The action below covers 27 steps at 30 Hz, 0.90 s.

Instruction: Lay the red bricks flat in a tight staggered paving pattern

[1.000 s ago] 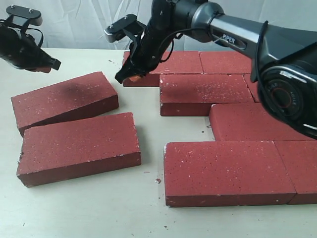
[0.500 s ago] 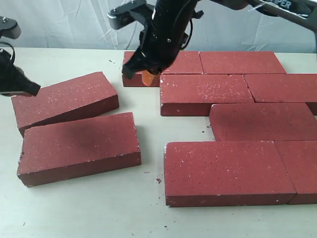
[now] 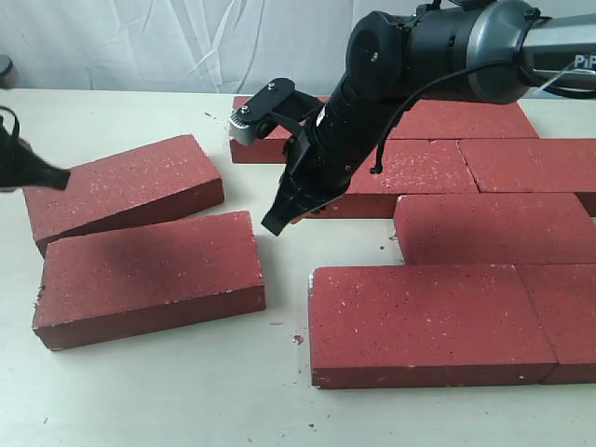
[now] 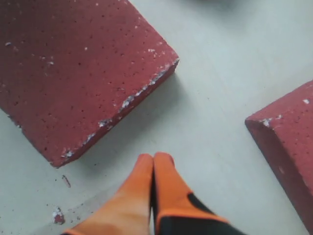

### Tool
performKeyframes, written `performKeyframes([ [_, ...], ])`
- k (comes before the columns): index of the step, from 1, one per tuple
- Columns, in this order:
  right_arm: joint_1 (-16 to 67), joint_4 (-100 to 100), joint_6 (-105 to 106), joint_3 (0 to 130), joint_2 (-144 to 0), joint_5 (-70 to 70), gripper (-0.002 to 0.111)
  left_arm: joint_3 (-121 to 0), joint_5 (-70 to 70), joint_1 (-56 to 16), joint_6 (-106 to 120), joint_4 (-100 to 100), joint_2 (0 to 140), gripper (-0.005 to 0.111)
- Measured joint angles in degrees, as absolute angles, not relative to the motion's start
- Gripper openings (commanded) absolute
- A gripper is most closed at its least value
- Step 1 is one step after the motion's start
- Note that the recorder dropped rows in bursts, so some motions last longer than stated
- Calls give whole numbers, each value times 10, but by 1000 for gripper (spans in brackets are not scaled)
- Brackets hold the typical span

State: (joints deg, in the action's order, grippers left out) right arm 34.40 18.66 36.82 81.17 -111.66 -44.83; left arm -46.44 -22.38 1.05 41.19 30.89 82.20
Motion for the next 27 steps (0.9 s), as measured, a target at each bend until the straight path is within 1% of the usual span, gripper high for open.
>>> performKeyframes([
  [4, 344, 188, 374, 812, -1117, -445, -1, -489, -212, 11, 416, 341, 822, 0],
  [8, 345, 188, 377, 812, -1117, -443, -1, -521, -284, 11, 374, 320, 822, 0],
  [11, 345, 188, 378, 812, -1117, -443, -1, -546, -361, 11, 301, 250, 822, 0],
  [13, 345, 188, 378, 812, -1117, -443, -1, -558, -437, 11, 208, 139, 822, 0],
  [14, 345, 188, 378, 812, -1117, -439, -1, -558, -499, 11, 155, 61, 822, 0],
  [16, 345, 188, 378, 812, -1118, -434, -1, -554, -558, 11, 95, 0, 822, 0],
  [18, 345, 192, 378, 812, -1128, -433, -1, -535, -565, 11, 80, 7, 821, 0],
  [23, 345, 206, 379, 811, -1153, -435, -1, -467, -530, 11, 89, 45, 823, 0],
  [27, 345, 210, 384, 811, -1172, -433, -1, -454, -521, 11, 90, 46, 851, 0],
])
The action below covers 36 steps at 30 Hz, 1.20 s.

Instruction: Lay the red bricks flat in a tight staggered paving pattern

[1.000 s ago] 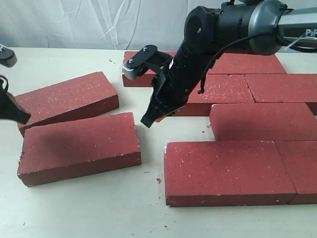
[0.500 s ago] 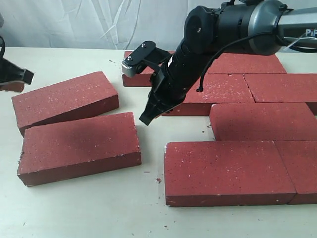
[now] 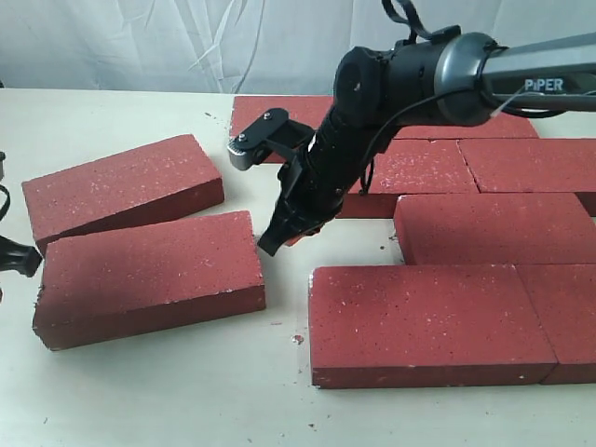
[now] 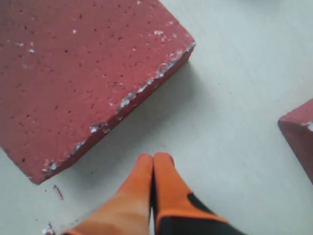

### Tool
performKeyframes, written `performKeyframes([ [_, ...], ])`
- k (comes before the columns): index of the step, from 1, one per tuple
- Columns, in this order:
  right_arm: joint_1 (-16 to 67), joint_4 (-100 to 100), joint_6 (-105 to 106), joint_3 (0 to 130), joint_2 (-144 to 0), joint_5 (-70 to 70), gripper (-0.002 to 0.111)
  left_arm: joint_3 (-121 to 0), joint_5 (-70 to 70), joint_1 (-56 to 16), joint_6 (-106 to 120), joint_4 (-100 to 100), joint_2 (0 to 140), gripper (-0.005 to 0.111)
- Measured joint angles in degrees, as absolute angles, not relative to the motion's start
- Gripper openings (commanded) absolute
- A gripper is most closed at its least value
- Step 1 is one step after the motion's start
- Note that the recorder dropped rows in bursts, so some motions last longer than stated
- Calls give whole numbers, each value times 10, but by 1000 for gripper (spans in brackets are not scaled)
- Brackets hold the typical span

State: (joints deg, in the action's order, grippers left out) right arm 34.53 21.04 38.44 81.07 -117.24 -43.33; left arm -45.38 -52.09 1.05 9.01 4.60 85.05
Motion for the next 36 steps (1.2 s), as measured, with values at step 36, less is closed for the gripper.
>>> performKeyframes([
  [36, 372, 73, 351, 817, -1228, -409, -1, -453, -435, 11, 270, 241, 949, 0],
])
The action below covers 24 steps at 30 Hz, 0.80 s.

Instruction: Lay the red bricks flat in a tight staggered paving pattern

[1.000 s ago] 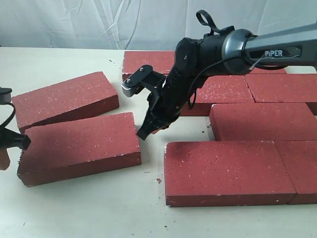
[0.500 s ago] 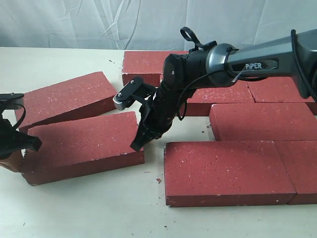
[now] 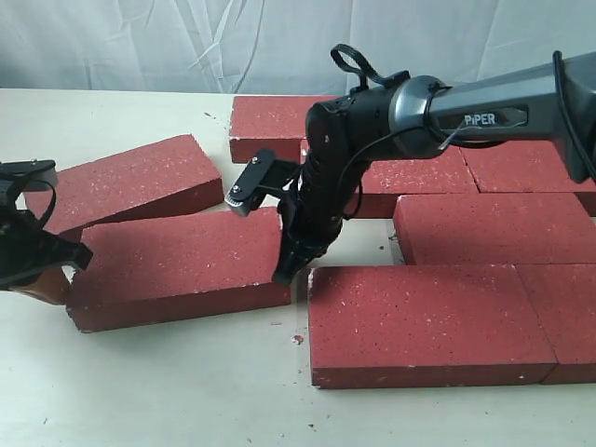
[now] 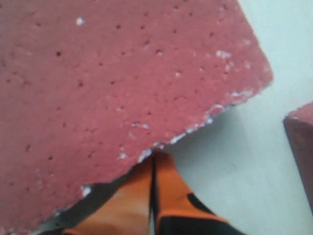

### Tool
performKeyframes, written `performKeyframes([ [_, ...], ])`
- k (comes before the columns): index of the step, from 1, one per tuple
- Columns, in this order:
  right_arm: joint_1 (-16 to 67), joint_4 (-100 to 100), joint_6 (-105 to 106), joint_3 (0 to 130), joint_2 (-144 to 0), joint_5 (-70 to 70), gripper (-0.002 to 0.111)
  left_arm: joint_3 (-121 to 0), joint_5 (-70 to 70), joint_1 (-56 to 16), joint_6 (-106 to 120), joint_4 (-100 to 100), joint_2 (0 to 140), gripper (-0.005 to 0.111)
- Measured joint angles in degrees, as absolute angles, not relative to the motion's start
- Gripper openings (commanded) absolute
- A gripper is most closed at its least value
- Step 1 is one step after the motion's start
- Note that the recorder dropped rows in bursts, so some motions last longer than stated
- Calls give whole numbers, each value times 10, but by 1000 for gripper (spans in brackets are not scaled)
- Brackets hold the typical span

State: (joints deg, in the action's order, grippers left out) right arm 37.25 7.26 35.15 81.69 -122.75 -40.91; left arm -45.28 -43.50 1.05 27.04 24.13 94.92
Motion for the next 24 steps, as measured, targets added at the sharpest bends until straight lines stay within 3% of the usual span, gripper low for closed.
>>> performKeyframes([
  [9, 372, 17, 290, 818, -1215, -384, -1, -453, -409, 11, 270, 243, 949, 0],
  [24, 372, -53, 227, 818, -1167, -456, -1, -478, -475, 11, 230, 192, 949, 0],
])
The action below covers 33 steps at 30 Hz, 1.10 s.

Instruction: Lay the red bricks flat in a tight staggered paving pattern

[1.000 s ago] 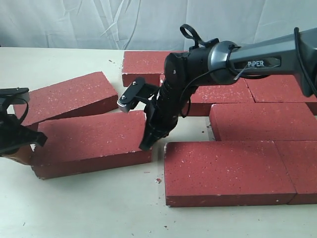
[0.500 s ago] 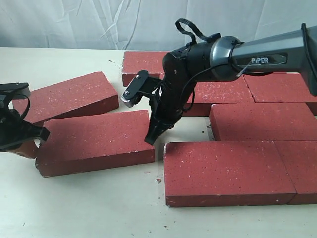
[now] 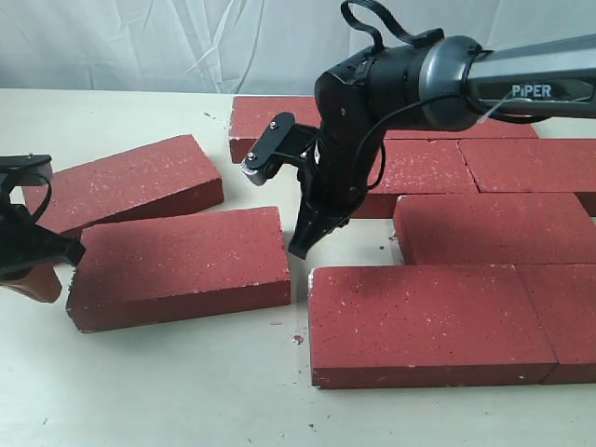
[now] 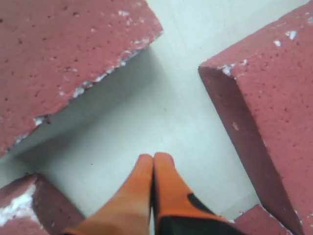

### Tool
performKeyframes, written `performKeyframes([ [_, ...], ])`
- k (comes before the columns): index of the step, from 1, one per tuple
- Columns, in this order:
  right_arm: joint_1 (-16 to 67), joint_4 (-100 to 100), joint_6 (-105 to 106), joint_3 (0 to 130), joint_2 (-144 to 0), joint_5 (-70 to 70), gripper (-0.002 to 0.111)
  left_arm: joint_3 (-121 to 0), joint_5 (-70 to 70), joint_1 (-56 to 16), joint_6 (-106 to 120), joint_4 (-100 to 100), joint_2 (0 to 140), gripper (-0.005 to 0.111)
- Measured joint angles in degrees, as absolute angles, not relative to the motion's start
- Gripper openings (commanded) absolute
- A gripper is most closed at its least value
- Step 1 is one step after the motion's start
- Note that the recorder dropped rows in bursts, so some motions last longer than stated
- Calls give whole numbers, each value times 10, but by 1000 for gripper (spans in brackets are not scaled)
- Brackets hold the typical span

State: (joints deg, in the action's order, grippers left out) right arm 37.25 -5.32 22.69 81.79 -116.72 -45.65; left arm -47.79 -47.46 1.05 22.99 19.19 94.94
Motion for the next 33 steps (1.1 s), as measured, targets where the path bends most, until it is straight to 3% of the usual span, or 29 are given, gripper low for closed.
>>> performKeyframes([
  [16, 368, -39, 236, 818, -1208, -405, -1, -478, -449, 9, 257, 248, 994, 0],
  [33, 366, -46, 233, 818, -1208, -380, -1, -502, -344, -57, 270, 238, 1017, 0],
])
